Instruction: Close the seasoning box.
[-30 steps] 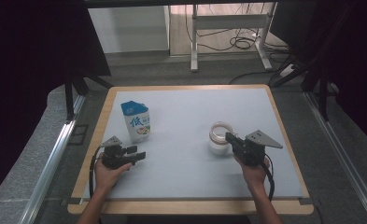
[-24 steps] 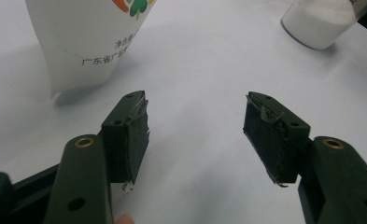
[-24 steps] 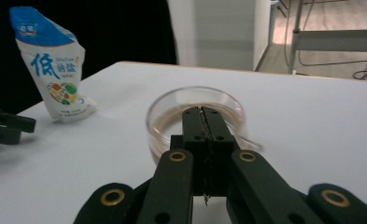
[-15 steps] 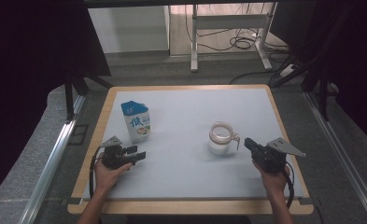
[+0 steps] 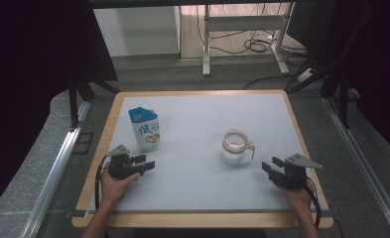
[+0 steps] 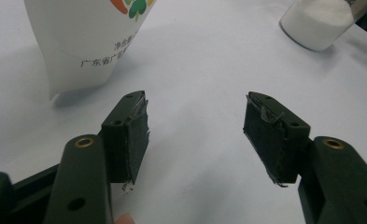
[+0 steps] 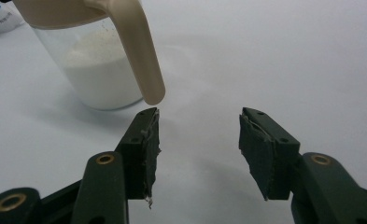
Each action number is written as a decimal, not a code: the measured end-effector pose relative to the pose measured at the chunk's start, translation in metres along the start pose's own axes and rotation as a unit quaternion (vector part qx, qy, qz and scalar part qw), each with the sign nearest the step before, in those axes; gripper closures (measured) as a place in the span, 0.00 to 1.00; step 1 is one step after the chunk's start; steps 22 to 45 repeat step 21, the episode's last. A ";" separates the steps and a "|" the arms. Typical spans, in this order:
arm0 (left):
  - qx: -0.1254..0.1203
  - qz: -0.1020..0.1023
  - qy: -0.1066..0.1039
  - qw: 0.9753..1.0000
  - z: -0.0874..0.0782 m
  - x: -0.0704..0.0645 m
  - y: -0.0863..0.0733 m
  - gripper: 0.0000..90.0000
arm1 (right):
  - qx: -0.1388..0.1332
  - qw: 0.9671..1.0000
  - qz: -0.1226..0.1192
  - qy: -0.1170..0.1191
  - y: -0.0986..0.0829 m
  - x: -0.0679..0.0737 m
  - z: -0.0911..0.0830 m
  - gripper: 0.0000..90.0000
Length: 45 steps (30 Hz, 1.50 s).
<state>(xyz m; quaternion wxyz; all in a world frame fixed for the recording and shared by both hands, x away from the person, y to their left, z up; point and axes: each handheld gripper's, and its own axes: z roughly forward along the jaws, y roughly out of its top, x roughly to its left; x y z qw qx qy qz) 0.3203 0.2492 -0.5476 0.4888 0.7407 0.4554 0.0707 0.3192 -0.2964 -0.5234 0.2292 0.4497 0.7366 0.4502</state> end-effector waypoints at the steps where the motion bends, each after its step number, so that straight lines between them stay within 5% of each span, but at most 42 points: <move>1: 0.001 0.000 0.000 1.000 0.000 0.000 0.000 0.44 | -0.001 1.000 -0.002 0.000 0.000 0.000 0.000 0.54; 45: 0.007 0.003 -0.001 1.000 0.003 -0.002 -0.001 0.43 | 0.000 1.000 -0.002 0.005 0.000 0.001 0.000 0.51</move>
